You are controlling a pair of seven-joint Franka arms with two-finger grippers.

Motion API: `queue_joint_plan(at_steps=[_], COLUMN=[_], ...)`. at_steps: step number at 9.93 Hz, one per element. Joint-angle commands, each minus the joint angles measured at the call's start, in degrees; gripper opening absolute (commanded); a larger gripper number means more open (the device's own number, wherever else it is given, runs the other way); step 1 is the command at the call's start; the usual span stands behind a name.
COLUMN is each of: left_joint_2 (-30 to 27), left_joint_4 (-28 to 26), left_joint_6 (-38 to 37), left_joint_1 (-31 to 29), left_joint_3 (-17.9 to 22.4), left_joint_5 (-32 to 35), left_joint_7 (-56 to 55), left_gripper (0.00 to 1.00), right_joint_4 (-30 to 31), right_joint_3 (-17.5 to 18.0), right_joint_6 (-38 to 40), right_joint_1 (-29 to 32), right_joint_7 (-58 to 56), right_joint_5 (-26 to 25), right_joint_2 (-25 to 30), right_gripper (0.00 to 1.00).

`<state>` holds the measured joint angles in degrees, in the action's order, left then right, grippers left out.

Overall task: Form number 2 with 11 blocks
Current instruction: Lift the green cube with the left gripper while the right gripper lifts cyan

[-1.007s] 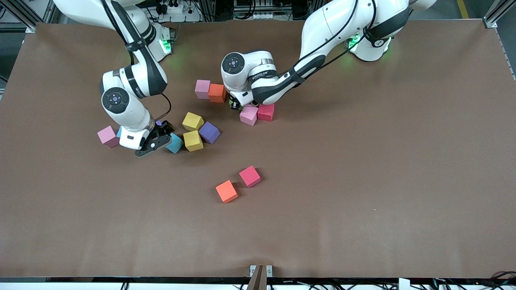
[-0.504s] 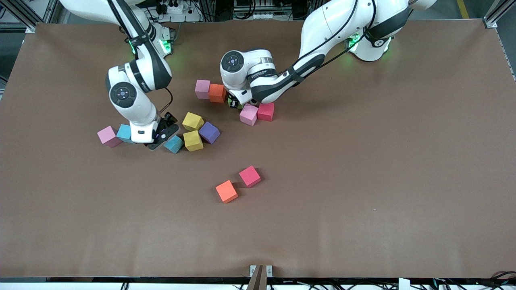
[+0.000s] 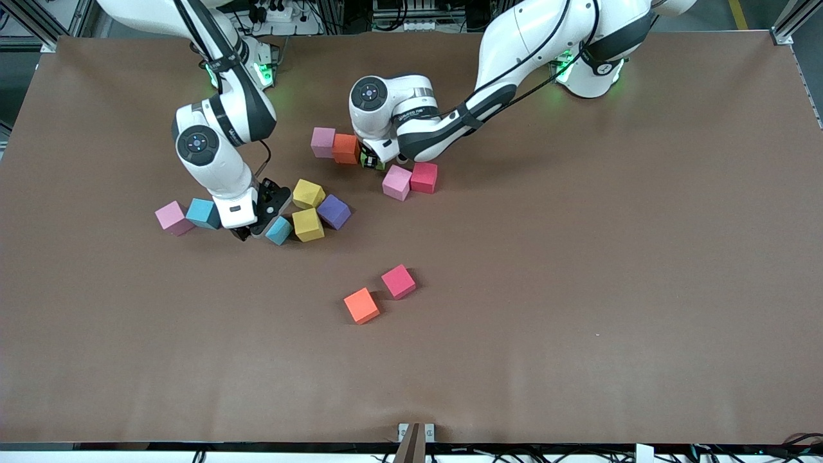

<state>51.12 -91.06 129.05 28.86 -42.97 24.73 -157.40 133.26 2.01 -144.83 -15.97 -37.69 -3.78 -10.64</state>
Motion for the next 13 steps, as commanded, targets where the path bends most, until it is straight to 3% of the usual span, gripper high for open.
queue_joint_plan(at_steps=[1, 4, 11, 12, 13], left_joint_2=[0.82, 1.26, 3.2, 3.2, 3.2], left_joint_4=[0.71, 0.89, 1.77, 1.59, 1.42], left_joint_6=[0.76, 2.16, 3.84, 3.84, 3.84], left_joint_1=[-0.12, -0.03, -0.03, 0.06, 0.14], left_joint_3=[-1.32, -1.76, -1.76, -1.94, -2.29], left_joint_5=[1.29, 1.38, 1.82, 1.82, 1.9], left_joint_7=[-7.57, -9.06, -13.63, -14.68, -14.95], left_gripper=[0.27, 0.27, 0.27, 0.27, 0.27], right_joint_4=[0.77, 1.56, 2.09, 2.09, 2.09], right_joint_3=[0.8, 0.89, 0.8, 0.8, 0.8], right_joint_6=[-3.09, -4.05, -10.12, -10.21, -10.21], right_joint_1=[1.38, 1.29, 1.46, 1.55, 1.73], right_joint_7=[-1.6, -1.6, -1.6, -1.69, -1.6], right_joint_5=[0.88, 3.25, 3.34, 3.34, 3.34], right_joint_2=[-1.84, -2.63, -6.59, -6.59, -6.5], right_gripper=[1.0, 1.0, 1.0, 0.9, 0.11])
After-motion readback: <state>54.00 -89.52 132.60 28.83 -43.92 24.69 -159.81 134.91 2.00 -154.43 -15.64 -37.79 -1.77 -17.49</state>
